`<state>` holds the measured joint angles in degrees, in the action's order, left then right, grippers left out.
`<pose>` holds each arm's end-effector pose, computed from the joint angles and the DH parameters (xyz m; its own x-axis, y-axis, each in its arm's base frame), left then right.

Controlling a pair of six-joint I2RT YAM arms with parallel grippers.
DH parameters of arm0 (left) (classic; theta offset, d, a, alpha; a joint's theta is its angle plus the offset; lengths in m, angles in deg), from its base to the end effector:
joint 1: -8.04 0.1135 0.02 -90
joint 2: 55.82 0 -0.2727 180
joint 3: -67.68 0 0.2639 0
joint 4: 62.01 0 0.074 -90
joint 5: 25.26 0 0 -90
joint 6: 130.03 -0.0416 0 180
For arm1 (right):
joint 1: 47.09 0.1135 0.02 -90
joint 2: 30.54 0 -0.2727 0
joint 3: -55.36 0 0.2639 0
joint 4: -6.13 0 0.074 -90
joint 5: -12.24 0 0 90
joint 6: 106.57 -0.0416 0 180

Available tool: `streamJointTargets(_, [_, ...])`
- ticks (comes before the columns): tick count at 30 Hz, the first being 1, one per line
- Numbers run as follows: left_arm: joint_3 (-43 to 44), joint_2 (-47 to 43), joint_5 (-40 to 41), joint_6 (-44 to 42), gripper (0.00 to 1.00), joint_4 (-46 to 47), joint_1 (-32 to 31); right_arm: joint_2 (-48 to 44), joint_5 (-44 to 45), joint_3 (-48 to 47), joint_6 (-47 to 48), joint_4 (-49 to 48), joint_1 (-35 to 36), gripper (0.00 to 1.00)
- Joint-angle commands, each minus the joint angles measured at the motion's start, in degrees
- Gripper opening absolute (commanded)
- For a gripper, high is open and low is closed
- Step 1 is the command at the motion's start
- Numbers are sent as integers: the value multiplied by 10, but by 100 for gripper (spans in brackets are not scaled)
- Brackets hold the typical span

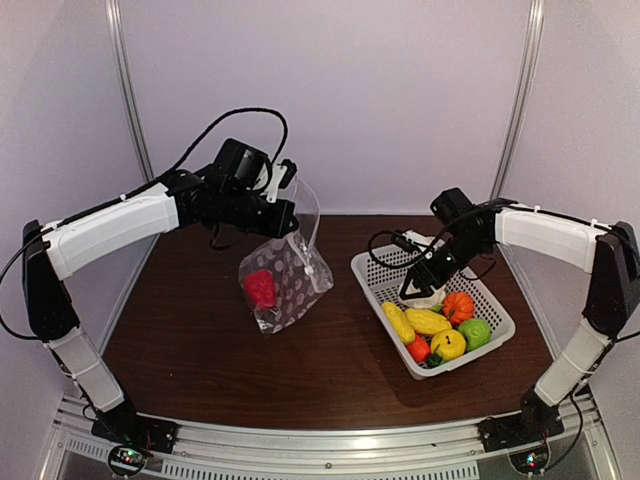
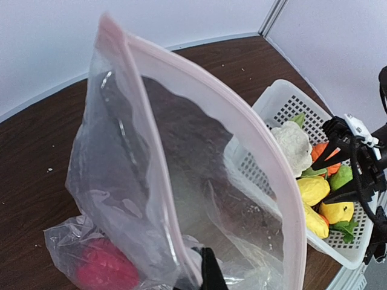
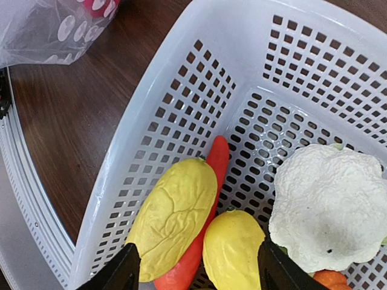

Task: Place the food in the zip-top bag and seal the zipper
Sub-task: Place the fake vegetable in the zipper food storage bag, then pick up the fake fruit from the bin.

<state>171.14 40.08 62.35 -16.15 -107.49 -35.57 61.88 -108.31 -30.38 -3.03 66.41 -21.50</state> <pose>0.2890 -0.2777 0.3485 -0.6955 0.1039 -0.7110 0.4718 0.8123 -0.3428 0.2945 0.1645 0.2542 -0.6778 -0.5482 -0.4900 -0.7304 0.5785 0.3631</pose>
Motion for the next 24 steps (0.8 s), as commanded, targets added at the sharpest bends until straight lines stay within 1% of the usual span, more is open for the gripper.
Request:
streamJointTargets(1, [2, 6, -11, -5, 0, -4, -1, 33, -49, -21, 13, 43, 0, 67])
streamJointTargets(8, [-13, -1, -11, 3, 0, -4, 0, 100, -127, -49, 22, 64, 13, 66])
streamJointTargets(12, [-19, -2, -13, 8, 0, -4, 0, 121, -128, -60, 15, 66, 28, 65])
streamJointTargets(14, [-19, -3, -15, 10, 0, -4, -1, 125, -127, -58, 8, 61, 29, 62])
streamJointTargets(16, [-21, -4, -17, 13, 0, -3, -1, 129, -119, -57, 4, 58, 30, 53])
streamJointTargets(18, [-22, -3, -19, 15, 0, -2, -1, 133, -104, -57, 1, 60, 29, 51])
streamJointTargets(20, [-23, -2, -21, 17, 0, -2, -1, 136, -93, -55, -1, 62, 30, 55])
streamJointTargets(22, [-23, -3, -22, 19, 0, -2, -1, 136, -84, -53, -3, 62, 29, 62])
streamJointTargets(24, [-23, -2, -22, 20, 0, -1, -1, 140, -85, -53, -1, 67, 30, 63])
